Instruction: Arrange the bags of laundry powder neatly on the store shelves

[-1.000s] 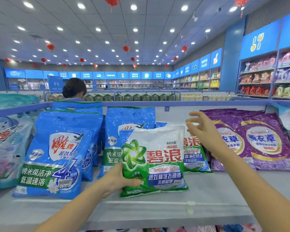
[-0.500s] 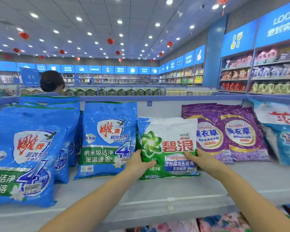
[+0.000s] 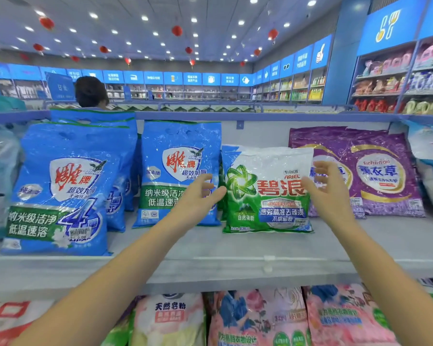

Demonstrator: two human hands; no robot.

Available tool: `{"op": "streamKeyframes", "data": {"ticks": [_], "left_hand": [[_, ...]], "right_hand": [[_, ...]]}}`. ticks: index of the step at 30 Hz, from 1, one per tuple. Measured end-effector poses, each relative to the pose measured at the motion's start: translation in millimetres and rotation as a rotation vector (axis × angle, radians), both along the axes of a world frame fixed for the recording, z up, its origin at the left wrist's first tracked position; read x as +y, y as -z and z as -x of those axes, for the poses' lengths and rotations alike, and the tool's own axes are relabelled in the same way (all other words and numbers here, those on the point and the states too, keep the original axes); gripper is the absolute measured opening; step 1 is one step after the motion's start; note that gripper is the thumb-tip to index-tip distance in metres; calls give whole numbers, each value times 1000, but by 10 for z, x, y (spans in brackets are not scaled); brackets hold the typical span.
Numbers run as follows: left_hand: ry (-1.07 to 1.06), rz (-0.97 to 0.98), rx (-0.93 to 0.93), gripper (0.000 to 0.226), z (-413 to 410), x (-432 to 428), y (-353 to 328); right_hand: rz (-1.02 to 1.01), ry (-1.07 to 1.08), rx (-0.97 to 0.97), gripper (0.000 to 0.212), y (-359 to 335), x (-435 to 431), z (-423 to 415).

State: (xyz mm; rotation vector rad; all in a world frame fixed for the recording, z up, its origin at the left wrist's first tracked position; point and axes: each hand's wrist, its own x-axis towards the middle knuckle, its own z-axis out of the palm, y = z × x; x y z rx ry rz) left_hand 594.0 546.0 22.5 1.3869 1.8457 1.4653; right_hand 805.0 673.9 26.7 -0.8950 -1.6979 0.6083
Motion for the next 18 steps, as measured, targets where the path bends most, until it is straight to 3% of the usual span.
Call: {"op": "streamKeyframes", "data": {"ticks": [5, 9, 13, 18], "left_hand": [[-192, -385, 196, 28, 289, -986, 27], [-471, -531, 219, 7, 576, -1746, 412], [-632, -392, 299, 4, 870, -2317, 1047], [-570, -16, 483, 26, 1129, -2721, 1740]], "right_hand": [[-238, -263, 112, 16, -62, -750, 180], [-213, -518, 95, 11, 258, -1315, 386], [-171, -635, 0, 12, 725, -1699, 642], [-166, -735, -181, 14, 1312, -2075, 998]]}}
